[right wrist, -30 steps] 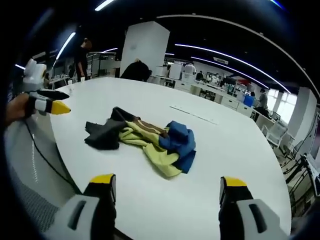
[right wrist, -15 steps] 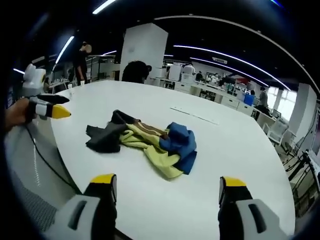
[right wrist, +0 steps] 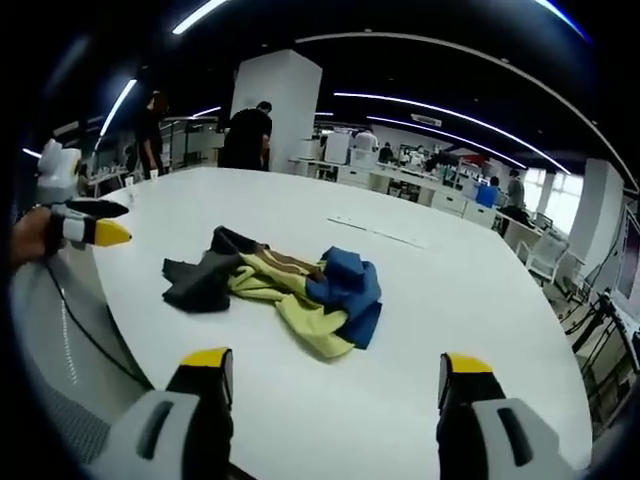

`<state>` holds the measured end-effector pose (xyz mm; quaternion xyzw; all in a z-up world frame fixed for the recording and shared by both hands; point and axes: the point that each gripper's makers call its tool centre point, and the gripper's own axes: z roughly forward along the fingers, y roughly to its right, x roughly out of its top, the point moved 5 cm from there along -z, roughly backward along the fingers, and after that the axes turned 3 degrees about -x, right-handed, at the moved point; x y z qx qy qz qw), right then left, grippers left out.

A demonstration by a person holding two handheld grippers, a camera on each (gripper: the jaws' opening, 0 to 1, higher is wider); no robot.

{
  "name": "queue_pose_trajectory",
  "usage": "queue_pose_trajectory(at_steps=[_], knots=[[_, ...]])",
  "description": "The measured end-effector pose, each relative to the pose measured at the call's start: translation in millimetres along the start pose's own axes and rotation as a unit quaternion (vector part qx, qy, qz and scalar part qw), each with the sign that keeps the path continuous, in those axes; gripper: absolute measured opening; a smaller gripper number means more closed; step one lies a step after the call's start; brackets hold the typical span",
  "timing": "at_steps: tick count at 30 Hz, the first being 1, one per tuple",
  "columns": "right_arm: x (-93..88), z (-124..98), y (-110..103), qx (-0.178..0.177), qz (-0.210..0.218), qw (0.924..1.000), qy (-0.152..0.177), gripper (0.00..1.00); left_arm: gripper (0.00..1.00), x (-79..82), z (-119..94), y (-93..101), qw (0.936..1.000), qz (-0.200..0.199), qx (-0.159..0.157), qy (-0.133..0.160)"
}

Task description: Fold the garment on the visible template until the final outline fits inside the template.

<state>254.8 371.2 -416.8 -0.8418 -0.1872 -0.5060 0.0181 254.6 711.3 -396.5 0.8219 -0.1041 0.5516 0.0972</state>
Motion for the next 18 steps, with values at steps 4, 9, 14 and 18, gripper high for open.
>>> queue_pose_trajectory(at_steps=[4, 9, 14, 18], knots=[[2.4, -0.9, 2.3, -0.001, 0.012, 0.9999, 0.006, 0.83, 0.90, 0.3, 2.2, 1.5, 0.9999, -0.001, -0.010, -0.002], [9.5, -0.6, -0.7, 0.009, -0.002, 0.9998, 0.020, 0.77, 0.85, 2.0, 6.3, -2.2, 0.9998, -0.006, -0.019, 0.000], [11.1, 3.8, -0.2, 0.034, 0.020, 0.9991, 0.014, 0.75, 0.82, 4.7, 12.5, -0.6, 0.9994, -0.008, -0.034, -0.005], [14.6, 7.6, 4.6, 0.051, 0.045, 0.9976, 0.015, 0.74, 0.80, 11.6, 22.7, -1.5, 0.9990, 0.002, -0.044, -0.007]])
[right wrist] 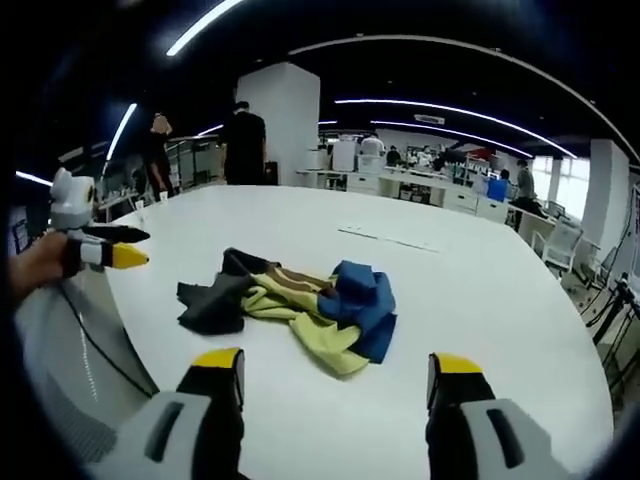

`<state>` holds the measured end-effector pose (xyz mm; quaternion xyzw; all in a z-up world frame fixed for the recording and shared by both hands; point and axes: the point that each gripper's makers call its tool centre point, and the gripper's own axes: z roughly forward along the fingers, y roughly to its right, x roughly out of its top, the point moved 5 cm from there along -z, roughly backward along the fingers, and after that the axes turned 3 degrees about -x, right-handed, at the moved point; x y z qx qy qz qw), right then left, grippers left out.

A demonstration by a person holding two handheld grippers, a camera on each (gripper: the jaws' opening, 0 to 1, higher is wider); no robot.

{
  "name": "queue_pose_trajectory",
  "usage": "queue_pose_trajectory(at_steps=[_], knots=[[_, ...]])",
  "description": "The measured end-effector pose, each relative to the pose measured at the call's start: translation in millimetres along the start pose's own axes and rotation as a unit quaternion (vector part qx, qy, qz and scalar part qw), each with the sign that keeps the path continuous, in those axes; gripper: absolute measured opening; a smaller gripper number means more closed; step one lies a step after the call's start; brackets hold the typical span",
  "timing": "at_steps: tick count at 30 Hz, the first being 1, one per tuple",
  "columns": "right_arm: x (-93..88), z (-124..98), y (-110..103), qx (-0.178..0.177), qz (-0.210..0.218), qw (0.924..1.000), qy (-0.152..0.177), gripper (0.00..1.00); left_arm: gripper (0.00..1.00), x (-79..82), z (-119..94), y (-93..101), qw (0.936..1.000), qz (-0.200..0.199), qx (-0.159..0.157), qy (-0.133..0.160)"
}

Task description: Fold the garment on the visible template until the final outline fits inside the template.

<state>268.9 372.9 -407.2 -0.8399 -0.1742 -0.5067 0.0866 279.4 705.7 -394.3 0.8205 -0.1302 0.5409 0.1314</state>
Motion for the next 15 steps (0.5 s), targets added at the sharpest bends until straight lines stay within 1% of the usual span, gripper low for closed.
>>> queue_pose_trajectory(at_steps=[2, 3, 4, 5, 7, 8, 10, 11, 12, 15], knots=[[3.1, 3.1, 2.7, 0.008, 0.000, 1.0000, 0.001, 0.72, 0.79, 4.2, 5.6, 0.2, 1.0000, 0.002, -0.006, -0.001], [3.7, 3.7, 3.1, 0.010, -0.001, 0.9999, 0.002, 0.69, 0.78, 5.0, 6.5, 0.2, 1.0000, 0.002, -0.007, -0.001], [5.8, 6.5, 4.4, 0.018, -0.003, 0.9998, 0.000, 0.67, 0.77, 8.7, 11.7, 2.3, 0.9998, 0.006, -0.017, -0.001], [8.3, 9.7, 5.4, 0.028, -0.002, 0.9996, -0.002, 0.64, 0.75, 10.4, 14.2, 3.1, 0.9998, 0.006, -0.020, -0.002], [12.3, 15.7, 7.1, 0.039, -0.003, 0.9992, -0.004, 0.59, 0.71, 13.3, 22.2, 5.2, 0.9993, 0.005, -0.037, -0.003], [13.6, 18.7, 7.5, 0.046, -0.008, 0.9989, -0.006, 0.57, 0.68, 13.8, 25.7, 5.0, 0.9992, 0.000, -0.040, -0.004], [16.0, 26.8, 9.3, 0.054, -0.019, 0.9983, -0.009, 0.52, 0.63, 13.3, 34.3, 3.5, 0.9988, -0.008, -0.048, -0.010], [16.9, 32.3, 9.5, 0.065, -0.025, 0.9975, -0.010, 0.49, 0.62, 13.3, 37.7, 2.9, 0.9988, -0.009, -0.047, -0.010], [17.2, 36.3, 10.2, 0.068, -0.024, 0.9973, -0.010, 0.46, 0.62, 12.7, 41.0, 3.0, 0.9987, -0.007, -0.048, -0.014], [17.3, 50.3, 10.1, 0.084, -0.032, 0.9958, -0.016, 0.40, 0.60, 7.4, 52.7, 1.8, 0.9981, 0.004, -0.050, -0.036]])
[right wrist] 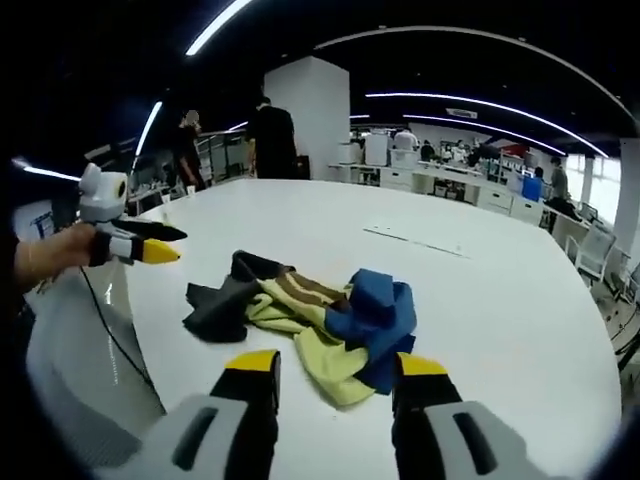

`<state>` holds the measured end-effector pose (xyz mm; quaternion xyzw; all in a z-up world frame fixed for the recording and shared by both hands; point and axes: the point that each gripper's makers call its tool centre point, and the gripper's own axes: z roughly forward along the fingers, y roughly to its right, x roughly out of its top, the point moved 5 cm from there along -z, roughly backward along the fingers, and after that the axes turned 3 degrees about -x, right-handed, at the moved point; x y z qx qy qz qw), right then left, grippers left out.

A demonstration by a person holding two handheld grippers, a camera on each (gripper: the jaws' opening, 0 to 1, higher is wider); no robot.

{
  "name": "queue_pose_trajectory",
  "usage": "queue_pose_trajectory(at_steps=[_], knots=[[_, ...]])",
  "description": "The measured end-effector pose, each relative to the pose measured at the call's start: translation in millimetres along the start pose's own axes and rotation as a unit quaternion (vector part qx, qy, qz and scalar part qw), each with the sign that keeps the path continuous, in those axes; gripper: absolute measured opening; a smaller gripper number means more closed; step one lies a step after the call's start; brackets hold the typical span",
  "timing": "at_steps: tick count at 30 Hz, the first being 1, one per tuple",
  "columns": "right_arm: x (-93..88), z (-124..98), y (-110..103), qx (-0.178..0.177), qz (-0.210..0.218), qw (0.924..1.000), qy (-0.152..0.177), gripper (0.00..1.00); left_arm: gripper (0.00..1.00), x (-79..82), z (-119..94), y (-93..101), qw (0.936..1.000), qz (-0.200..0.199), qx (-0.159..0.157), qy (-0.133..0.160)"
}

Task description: Fold the garment on the visible template until the final outline fits inside the template.

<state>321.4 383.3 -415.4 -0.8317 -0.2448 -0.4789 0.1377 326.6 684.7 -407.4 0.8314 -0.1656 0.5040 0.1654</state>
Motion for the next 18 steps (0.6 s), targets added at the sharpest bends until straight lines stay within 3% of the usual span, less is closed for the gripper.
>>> queue_pose_trajectory(at_steps=[9, 18], knots=[[1.5, 40.9, 2.2, 0.039, -0.030, 0.9986, -0.018, 0.33, 0.53, -8.2, 31.9, -7.7, 0.9995, -0.017, -0.018, -0.019], [2.1, 73.1, 8.7, 0.055, -0.049, 0.9965, -0.039, 0.26, 0.46, -15.1, 53.5, -16.0, 0.9986, -0.029, -0.029, -0.032]])
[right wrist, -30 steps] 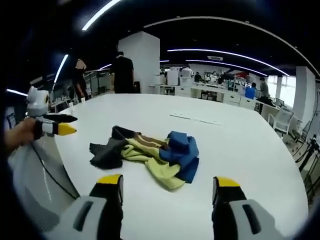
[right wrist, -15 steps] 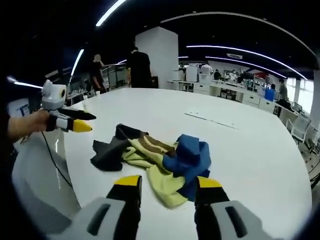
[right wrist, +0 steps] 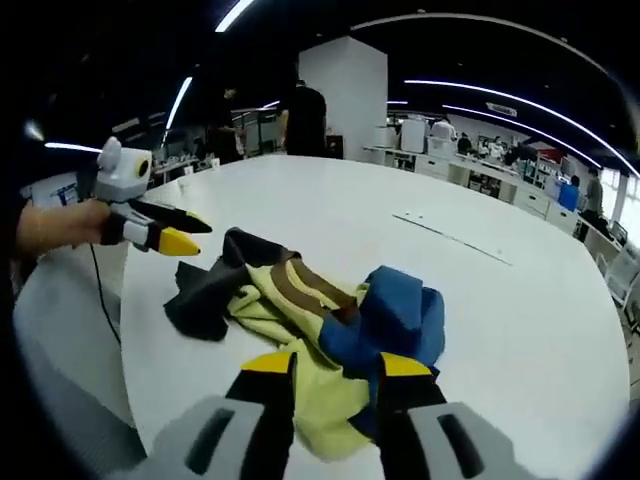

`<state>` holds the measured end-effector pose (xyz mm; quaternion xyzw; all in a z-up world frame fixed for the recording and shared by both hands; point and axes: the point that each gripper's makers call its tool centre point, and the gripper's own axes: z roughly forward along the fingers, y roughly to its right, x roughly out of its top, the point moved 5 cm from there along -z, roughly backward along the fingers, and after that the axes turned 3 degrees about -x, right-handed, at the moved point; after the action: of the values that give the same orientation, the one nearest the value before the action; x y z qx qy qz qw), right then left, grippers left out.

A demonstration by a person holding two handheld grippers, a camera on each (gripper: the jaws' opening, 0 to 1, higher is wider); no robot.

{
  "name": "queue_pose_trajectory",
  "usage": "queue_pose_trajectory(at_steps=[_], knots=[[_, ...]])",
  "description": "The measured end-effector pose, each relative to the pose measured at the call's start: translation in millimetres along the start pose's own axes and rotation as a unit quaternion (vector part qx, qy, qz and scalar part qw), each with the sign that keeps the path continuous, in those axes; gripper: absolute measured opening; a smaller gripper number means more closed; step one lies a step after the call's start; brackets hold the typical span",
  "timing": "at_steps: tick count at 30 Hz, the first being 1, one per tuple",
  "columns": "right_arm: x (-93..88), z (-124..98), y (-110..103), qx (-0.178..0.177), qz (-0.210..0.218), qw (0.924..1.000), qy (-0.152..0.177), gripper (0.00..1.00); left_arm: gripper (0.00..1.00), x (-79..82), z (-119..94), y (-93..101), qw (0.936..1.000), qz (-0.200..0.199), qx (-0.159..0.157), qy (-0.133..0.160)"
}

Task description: Fold the garment on the visible template until the final outline fits inside the template.

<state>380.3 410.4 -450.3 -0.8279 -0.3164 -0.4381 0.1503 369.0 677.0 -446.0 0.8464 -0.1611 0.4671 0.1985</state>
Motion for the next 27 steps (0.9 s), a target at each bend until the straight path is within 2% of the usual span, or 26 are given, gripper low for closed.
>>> queue_pose_trajectory(at_steps=[7, 10, 16, 27], knots=[[-6.2, 21.7, 9.0, 0.008, -0.004, 0.9998, -0.020, 0.20, 0.39, -9.8, 12.1, -4.5, 0.9998, -0.010, -0.005, -0.019], [-9.4, 27.7, 12.6, 0.008, -0.002, 0.9996, -0.027, 0.18, 0.32, -11.8, 15.6, -3.6, 0.9996, -0.011, -0.013, -0.024], [-14.3, 35.2, 16.5, 0.012, -0.006, 0.9992, -0.039, 0.12, 0.22, -16.0, 25.5, -4.6, 0.9994, -0.010, -0.016, -0.029], [-25.1, 45.2, 16.5, 0.019, -0.013, 0.9977, -0.064, 0.00, 0.06, -22.1, 32.7, -4.5, 0.9982, -0.047, -0.018, -0.032]])
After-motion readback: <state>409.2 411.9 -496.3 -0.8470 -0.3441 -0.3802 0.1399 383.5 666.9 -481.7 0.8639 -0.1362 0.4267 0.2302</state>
